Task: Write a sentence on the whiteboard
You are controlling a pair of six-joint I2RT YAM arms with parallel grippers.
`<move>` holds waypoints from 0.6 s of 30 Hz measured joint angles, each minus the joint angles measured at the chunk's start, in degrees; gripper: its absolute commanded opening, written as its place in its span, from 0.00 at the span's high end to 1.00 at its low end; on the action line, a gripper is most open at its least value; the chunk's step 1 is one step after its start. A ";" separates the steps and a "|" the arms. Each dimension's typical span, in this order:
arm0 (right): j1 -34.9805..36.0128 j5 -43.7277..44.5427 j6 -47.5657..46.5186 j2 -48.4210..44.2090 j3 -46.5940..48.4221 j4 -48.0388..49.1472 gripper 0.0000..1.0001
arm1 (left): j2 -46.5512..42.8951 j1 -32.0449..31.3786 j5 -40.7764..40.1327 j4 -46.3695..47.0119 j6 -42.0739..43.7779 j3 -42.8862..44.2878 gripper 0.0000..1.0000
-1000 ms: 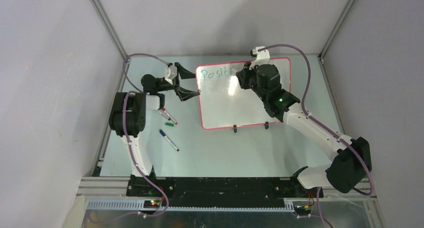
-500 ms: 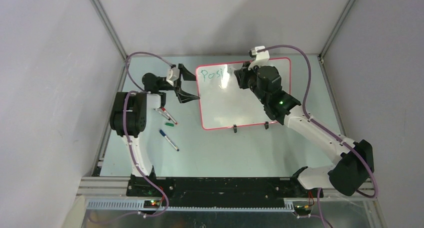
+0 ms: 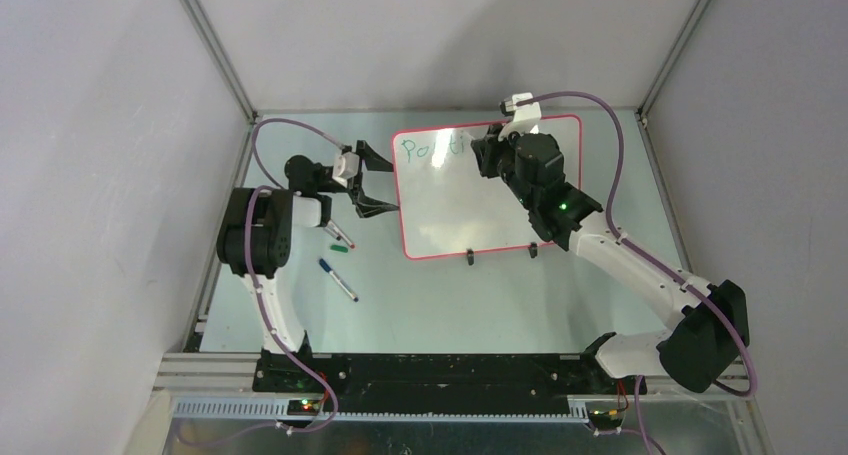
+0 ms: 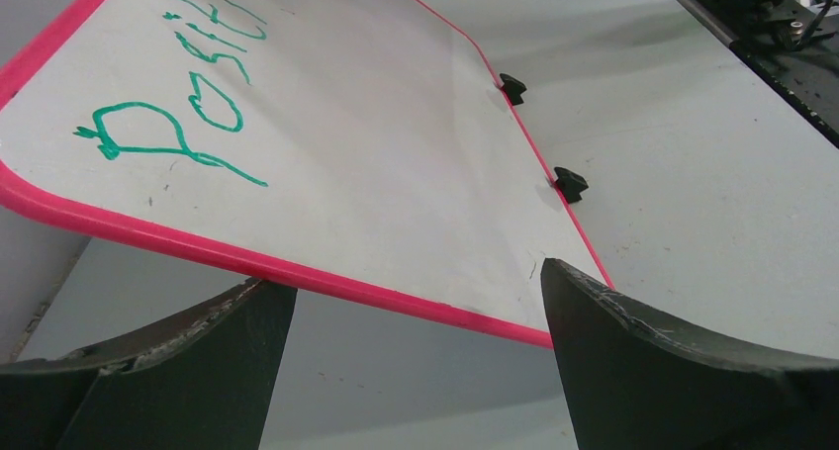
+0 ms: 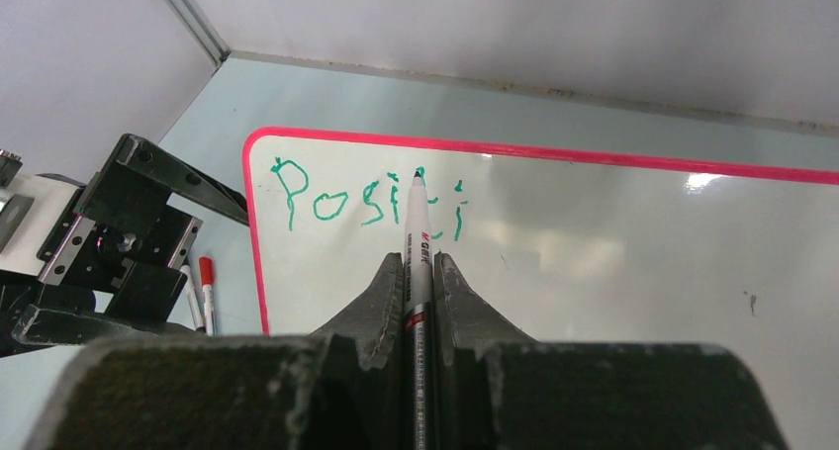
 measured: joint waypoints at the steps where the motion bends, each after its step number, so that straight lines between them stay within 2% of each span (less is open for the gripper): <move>1: 0.00 0.02 -0.02 0.00 0.00 0.09 1.00 | 0.00 -0.02 0.00 0.00 0.00 0.00 0.02; 12: 0.00 0.46 -0.46 0.00 0.00 0.09 1.00 | 0.00 -0.48 0.04 -0.02 -0.55 0.39 0.02; 18: 0.00 0.48 -0.48 0.00 0.00 0.13 1.00 | 0.83 -2.25 -0.13 0.02 -7.17 6.16 0.02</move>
